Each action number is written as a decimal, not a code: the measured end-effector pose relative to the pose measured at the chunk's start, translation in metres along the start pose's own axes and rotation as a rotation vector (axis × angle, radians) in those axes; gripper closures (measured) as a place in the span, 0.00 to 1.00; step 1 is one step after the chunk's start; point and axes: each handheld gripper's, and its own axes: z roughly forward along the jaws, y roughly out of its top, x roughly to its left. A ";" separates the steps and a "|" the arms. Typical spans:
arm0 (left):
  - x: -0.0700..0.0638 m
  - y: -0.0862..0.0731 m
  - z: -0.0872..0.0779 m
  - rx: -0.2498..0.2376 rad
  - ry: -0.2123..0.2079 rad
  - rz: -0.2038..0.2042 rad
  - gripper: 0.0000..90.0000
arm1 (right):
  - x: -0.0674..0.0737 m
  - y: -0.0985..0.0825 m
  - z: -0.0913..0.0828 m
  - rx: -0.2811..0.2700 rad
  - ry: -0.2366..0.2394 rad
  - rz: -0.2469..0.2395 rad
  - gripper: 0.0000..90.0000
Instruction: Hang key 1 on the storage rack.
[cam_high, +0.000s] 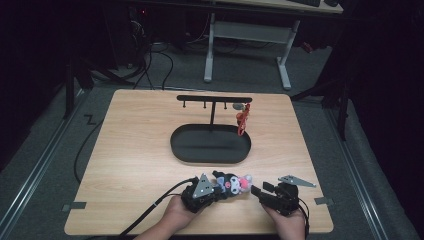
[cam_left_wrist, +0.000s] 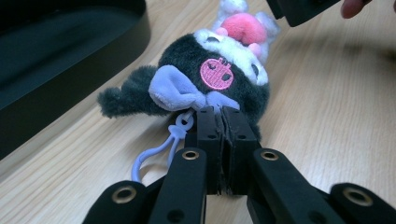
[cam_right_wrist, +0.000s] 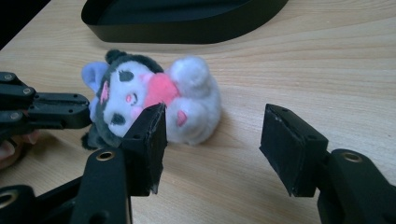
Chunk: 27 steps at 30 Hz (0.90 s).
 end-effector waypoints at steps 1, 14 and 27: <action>0.000 0.000 0.000 -0.002 -0.002 -0.004 0.96 | 0.000 0.000 0.000 -0.002 0.000 0.001 0.46; 0.021 -0.023 -0.053 -0.061 0.034 -0.100 0.50 | 0.002 0.003 -0.001 -0.008 -0.002 0.000 0.52; 0.092 -0.091 -0.151 0.031 0.387 -0.216 0.46 | 0.008 0.030 0.015 -0.053 -0.108 -0.151 1.00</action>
